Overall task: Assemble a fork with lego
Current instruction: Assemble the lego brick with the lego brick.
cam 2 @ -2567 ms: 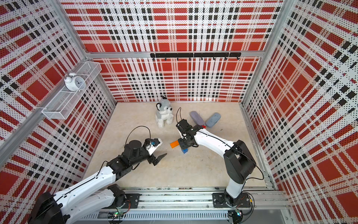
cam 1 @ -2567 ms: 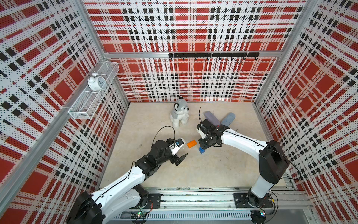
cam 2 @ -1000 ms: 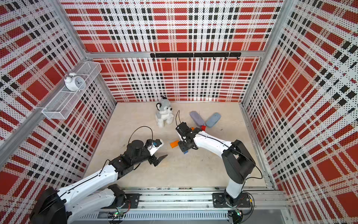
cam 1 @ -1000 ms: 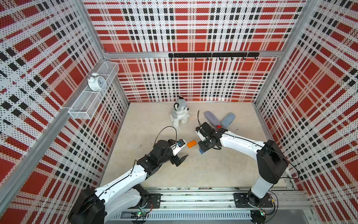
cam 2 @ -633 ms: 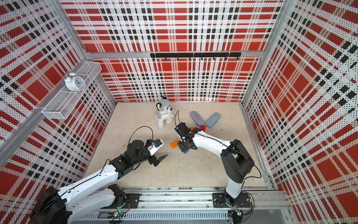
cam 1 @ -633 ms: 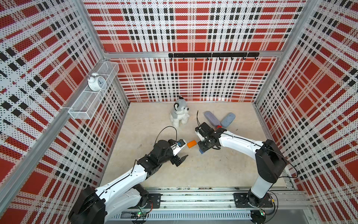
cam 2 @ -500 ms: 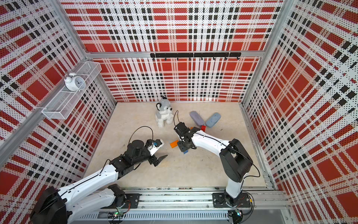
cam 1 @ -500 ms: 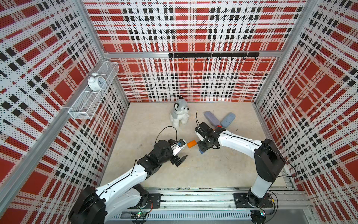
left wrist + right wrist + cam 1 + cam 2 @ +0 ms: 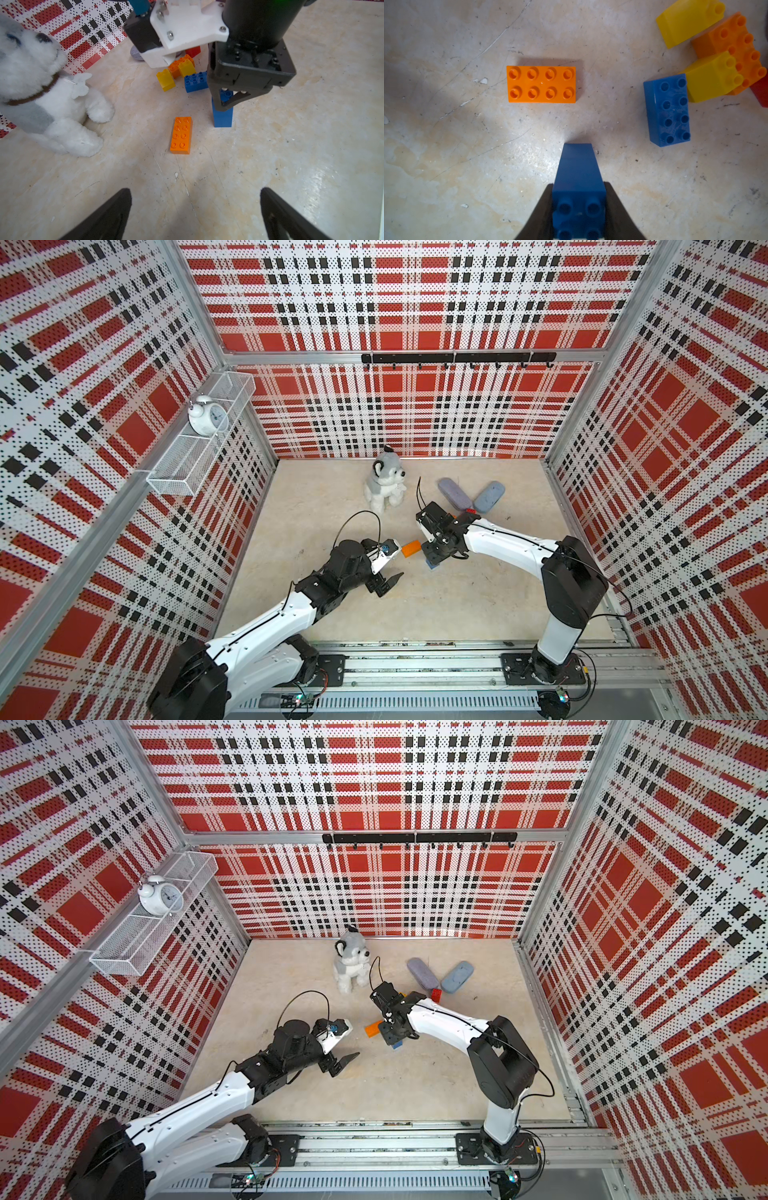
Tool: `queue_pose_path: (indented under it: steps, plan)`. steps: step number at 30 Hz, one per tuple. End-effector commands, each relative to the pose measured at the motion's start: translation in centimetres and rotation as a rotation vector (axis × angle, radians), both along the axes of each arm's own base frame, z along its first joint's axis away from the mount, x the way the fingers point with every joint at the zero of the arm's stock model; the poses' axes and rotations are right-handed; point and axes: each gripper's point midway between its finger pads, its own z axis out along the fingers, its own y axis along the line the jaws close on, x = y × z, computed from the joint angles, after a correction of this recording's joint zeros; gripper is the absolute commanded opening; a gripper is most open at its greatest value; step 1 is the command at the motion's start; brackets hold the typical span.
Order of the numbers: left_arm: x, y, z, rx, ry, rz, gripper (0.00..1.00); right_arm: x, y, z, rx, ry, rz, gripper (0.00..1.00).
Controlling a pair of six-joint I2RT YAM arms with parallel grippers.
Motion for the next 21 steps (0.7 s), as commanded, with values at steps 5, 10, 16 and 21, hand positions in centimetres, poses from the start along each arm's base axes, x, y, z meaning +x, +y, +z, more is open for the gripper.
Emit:
queue_pose_path:
  steps: [5, 10, 16, 21]
  plan:
    - [0.2, 0.0, 0.2, 0.009, -0.011, 0.005, 0.98, -1.5, -1.0, -0.9, -0.092, 0.094, -0.026, 0.34]
    - [0.5, 0.2, 0.4, 0.009, -0.013, 0.022, 0.98, -0.3, -0.1, 1.5, -0.04, 0.037, -0.043, 0.47]
    - [0.7, 0.4, 0.6, 0.006, -0.019, 0.034, 0.98, 0.1, -0.1, 3.3, 0.005, 0.001, -0.062, 0.58]
    - [0.9, 0.5, 0.6, 0.008, -0.021, 0.042, 0.98, -0.5, -0.4, 2.3, 0.013, 0.041, -0.075, 0.62]
